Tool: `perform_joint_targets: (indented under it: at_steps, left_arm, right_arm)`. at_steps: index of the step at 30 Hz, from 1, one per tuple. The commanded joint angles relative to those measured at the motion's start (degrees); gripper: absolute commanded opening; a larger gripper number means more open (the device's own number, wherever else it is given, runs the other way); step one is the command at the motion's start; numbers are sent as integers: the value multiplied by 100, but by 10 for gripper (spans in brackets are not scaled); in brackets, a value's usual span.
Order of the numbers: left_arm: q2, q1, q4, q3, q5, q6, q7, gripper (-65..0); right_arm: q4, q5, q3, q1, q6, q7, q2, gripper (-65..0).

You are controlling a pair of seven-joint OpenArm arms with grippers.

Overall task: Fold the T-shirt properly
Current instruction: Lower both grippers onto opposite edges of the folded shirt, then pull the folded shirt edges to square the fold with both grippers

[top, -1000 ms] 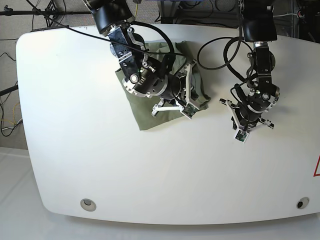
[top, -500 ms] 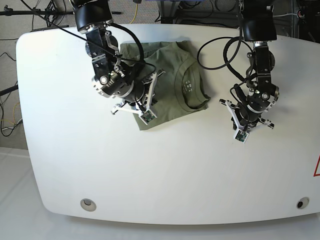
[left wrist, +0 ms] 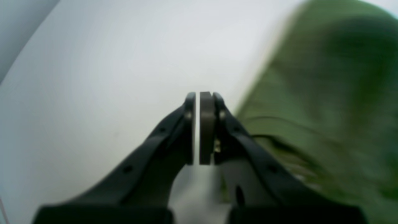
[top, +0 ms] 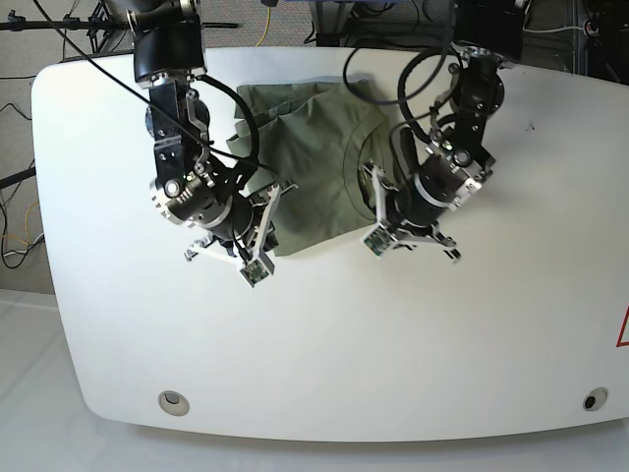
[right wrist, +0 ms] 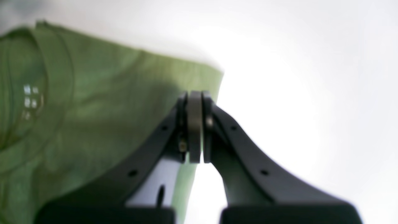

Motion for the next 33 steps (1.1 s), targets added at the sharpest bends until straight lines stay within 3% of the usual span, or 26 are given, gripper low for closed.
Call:
perform_joint_targets:
  at_steps: [1, 5, 12, 22, 33]
  left_arm:
    - [-4, -47, 350, 300, -2, 48, 115, -650]
    - [14, 76, 482, 740, -2, 48, 484, -650]
    - [304, 498, 508, 819, -2, 39, 695, -650]
    - [541, 1183, 455, 836, -28, 30, 686, -650]
    - [506, 1227, -125, 660, -398, 48, 642, -650]
  right_arm:
    - [-262, 42, 16, 313, -26, 108, -19, -650]
    - [-833, 33, 25, 648, -44, 117, -36, -650]
    - [-1440, 33, 25, 1078, -44, 152, -36, -650]
    - [-2380, 33, 16, 1386, -17, 820, -1, -650]
    - [-3084, 33, -1, 1324, 0, 1216, 8, -650]
